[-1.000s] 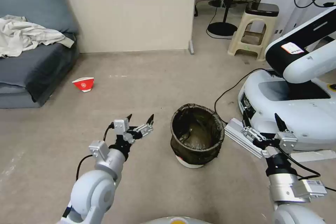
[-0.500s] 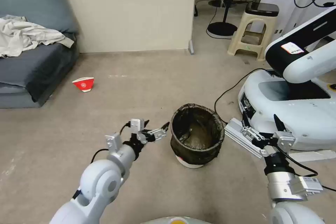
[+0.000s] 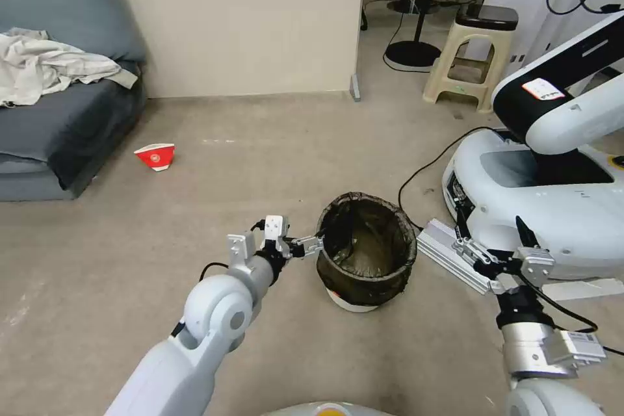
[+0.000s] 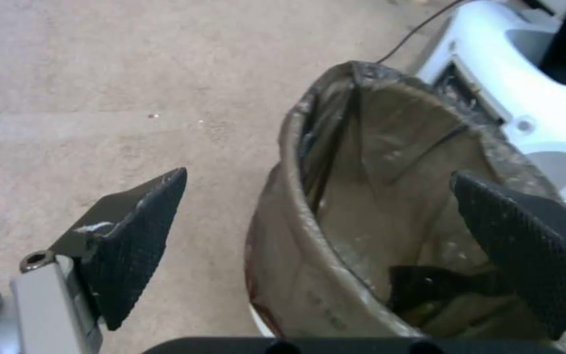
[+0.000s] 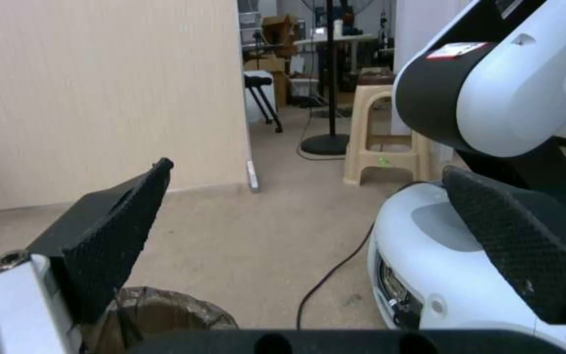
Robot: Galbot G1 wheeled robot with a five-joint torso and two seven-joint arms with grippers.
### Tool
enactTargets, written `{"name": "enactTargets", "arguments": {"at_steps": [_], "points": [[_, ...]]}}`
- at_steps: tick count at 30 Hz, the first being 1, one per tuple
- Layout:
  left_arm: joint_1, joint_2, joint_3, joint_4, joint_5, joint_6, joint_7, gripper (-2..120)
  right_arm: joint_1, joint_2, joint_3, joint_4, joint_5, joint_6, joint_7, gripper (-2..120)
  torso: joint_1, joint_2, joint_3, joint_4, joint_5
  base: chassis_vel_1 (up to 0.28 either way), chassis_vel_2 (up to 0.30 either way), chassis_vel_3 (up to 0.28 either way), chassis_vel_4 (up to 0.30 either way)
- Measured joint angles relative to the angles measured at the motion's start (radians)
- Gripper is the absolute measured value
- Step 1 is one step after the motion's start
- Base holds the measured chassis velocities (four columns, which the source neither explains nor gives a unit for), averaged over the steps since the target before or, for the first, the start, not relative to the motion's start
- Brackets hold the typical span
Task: Pick up the trash can from the floor.
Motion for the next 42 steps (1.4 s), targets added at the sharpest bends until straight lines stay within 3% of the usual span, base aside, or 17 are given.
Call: {"name": "enactTargets", "arguments": {"at_steps": [11,27,42], "points": [[-0.122,-0.002,0.076,0.076,-0.046,0.025,-0.075,100,0.003,-0.006,0.0,-0.006,0.002,-0.002,0.001,100,0.0,0.0,0.0,0.0,0.0,0.0,0.0,0.0,0.0],[-0.275,-0.003,0.193,0.232,-0.086,0.026,-0.113,100,0.012,-0.007,0.009,-0.025,0.007,-0.004,0.007,100,0.0,0.0,0.0,0.0,0.0,0.0,0.0,0.0,0.0],[-0.328,0.007,0.234,0.303,-0.122,0.05,-0.146,99,0.008,-0.006,0.009,-0.025,0.006,-0.004,0.008,100,0.0,0.0,0.0,0.0001,-0.0001,0.0,0.0,0.0,0.0]]}}
